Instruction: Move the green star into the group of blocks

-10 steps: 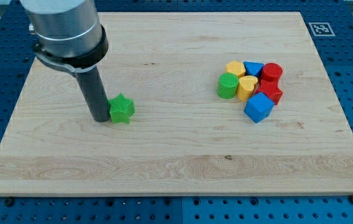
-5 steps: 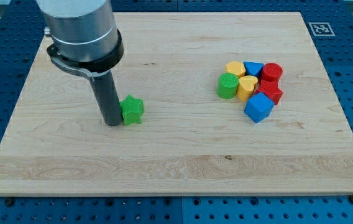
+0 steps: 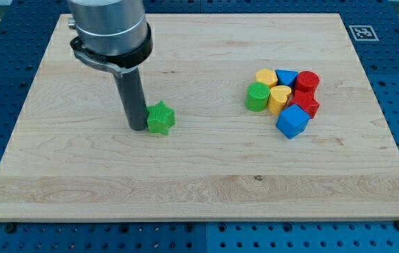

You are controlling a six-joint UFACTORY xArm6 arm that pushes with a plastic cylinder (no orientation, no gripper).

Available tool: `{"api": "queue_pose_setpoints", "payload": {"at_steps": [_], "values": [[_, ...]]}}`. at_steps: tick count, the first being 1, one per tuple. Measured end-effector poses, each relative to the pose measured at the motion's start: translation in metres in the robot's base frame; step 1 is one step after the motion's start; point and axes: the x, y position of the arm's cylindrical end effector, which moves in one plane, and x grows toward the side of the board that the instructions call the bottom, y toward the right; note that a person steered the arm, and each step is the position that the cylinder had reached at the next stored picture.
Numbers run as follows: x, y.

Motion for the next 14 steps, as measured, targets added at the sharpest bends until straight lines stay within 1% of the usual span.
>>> {"api": "queue_pose_setpoints", "payload": {"at_steps": [1,4,6,14], "values": [[-0.002,0.015],[-0.001,0.084],[-0.001,0.113],[-0.001,0.163]]}}
